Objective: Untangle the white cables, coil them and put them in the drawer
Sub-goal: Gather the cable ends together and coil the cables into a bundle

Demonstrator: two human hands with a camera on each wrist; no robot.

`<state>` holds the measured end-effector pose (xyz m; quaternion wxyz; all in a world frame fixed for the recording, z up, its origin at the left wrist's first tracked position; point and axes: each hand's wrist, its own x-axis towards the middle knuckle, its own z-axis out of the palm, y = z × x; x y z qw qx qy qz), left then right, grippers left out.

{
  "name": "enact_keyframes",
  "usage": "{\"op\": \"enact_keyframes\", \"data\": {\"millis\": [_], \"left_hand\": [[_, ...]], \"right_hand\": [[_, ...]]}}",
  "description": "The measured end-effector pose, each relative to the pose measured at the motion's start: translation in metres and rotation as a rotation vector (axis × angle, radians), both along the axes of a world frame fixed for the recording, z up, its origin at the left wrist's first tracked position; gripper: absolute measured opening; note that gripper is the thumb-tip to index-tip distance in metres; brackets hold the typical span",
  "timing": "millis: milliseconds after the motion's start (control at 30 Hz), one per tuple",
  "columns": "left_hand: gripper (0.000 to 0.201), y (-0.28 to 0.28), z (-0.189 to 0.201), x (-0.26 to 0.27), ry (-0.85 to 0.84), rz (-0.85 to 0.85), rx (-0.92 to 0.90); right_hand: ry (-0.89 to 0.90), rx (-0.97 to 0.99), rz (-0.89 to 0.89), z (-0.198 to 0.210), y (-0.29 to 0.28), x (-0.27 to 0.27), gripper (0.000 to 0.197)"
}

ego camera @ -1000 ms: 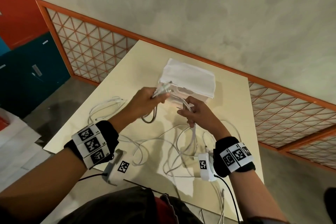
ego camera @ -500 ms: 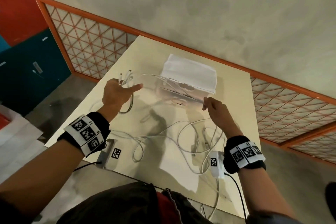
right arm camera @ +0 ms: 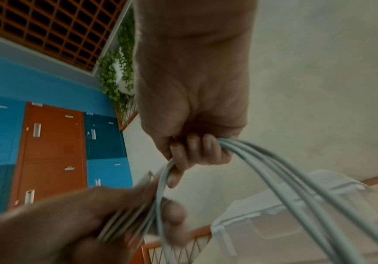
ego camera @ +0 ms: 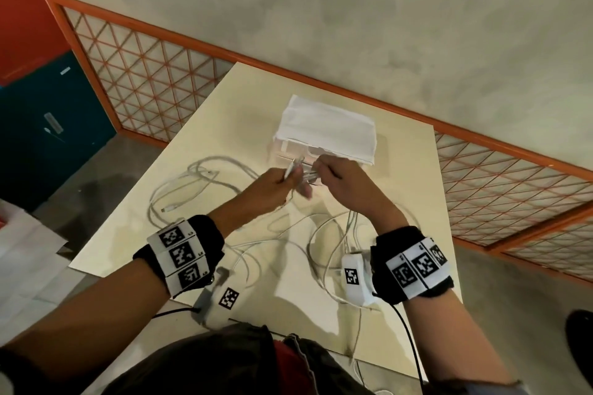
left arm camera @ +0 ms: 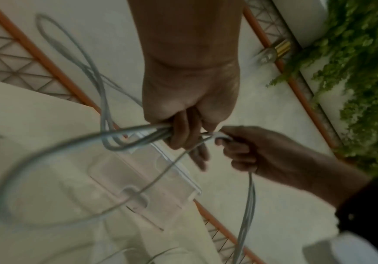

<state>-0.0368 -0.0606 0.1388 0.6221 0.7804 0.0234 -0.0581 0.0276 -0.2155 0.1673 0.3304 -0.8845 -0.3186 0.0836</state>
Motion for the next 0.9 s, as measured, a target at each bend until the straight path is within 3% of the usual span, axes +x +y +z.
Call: {"op": "enact_keyframes", "data": {"millis": [67, 133, 300, 433, 667, 900], "left_hand": [[0.040, -0.003, -0.003, 0.000, 0.075, -0.016, -0.023], [0.036, 0.001, 0.000, 0.004, 0.050, 0.117, -0.073], [0.036, 0.022, 0.021, 0.016, -0.204, 0.405, -0.223], [0.037, 0.047, 0.029, 0.022, -0.297, 0.611, -0.342], [0.043, 0.050, -0.002, 0.018, -0.299, 0.843, -0.049], [0.042, 0.071, -0.037, 0.014, -0.110, 0.915, 0.177]], "right_hand": [[0.037, 0.068, -0.022, 0.005, -0.004, 0.001, 0.029], [0.133, 0.136, -0.040, 0.000, -0.013, 0.002, 0.030], [0.316, 0.068, -0.111, -0.038, -0.045, 0.002, 0.034], [0.369, -0.021, -0.205, -0.072, -0.079, 0.002, 0.043], [0.273, -0.121, -0.310, -0.077, -0.111, 0.020, 0.036], [0.255, -0.045, -0.309, -0.056, -0.115, 0.028, 0.034]]}}
